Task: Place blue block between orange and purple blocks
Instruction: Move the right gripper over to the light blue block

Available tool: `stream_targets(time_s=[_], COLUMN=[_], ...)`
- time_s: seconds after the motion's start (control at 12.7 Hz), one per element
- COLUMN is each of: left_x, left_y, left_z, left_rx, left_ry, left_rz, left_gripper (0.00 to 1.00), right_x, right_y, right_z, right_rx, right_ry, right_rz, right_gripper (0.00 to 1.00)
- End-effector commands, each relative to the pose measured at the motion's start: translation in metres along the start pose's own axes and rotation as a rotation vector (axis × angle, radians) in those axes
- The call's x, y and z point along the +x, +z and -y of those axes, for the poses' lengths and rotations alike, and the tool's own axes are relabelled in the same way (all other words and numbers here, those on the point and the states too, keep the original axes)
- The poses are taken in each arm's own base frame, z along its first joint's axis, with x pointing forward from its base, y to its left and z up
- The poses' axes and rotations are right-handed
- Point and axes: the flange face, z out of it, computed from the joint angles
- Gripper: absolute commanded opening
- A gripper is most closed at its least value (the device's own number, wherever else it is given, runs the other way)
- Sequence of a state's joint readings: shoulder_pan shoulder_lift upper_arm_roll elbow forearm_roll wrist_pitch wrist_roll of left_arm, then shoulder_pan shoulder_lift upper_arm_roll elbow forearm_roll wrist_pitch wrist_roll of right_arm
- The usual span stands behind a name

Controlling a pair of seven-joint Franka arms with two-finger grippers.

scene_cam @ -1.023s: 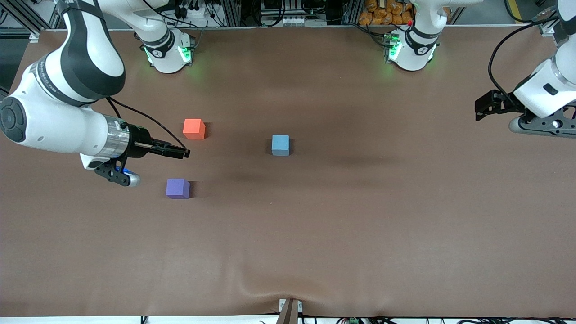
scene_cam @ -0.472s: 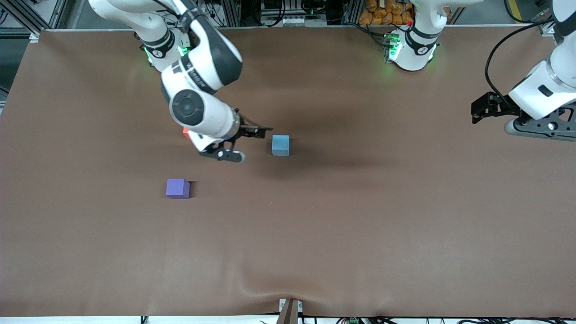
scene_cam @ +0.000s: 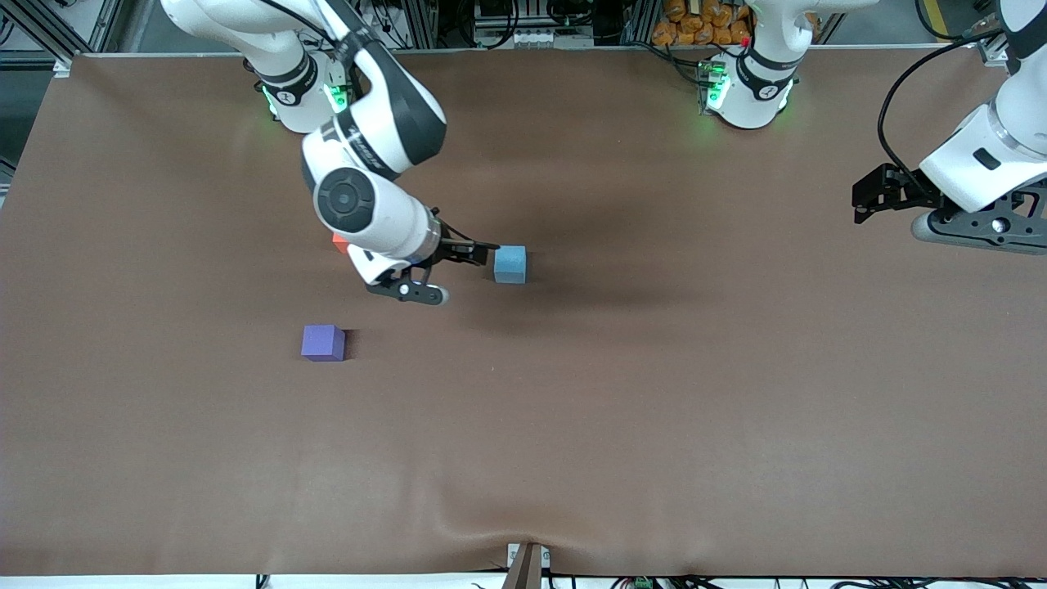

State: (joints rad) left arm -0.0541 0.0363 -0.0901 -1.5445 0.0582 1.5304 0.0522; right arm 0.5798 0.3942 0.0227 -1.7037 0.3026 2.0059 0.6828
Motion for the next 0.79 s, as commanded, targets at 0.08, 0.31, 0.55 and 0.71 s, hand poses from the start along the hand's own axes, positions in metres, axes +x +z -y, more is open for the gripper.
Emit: stream_targets(time_s=[0.08, 0.31, 0.55, 0.71], left_x=[0.002, 0.002, 0.002, 0.002], left_y=[-0.003, -0.004, -0.004, -0.004], left_z=[0.001, 0.0, 0.003, 0.001], left_rx=[0.015, 0.012, -0.008, -0.004], left_ry=[0.006, 0.006, -0.003, 0.001], left_rz=[-0.002, -0.004, -0.008, -0.006], left_gripper=[1.0, 1.0, 1.0, 1.0], right_x=[-0.006, -0.012, -0.019, -0.023], right_y=[0.054, 0.092, 0.123, 0.143], right_z=[0.023, 0.038, 0.049, 0.053], right_rx=[-0.019, -0.028, -0.03, -0.04], right_ry=[-0.022, -0.055, -0.056, -0.052], right_rz=[-0.028, -0.057, -0.072, -0.081], right_gripper=[1.0, 1.0, 1.0, 1.0])
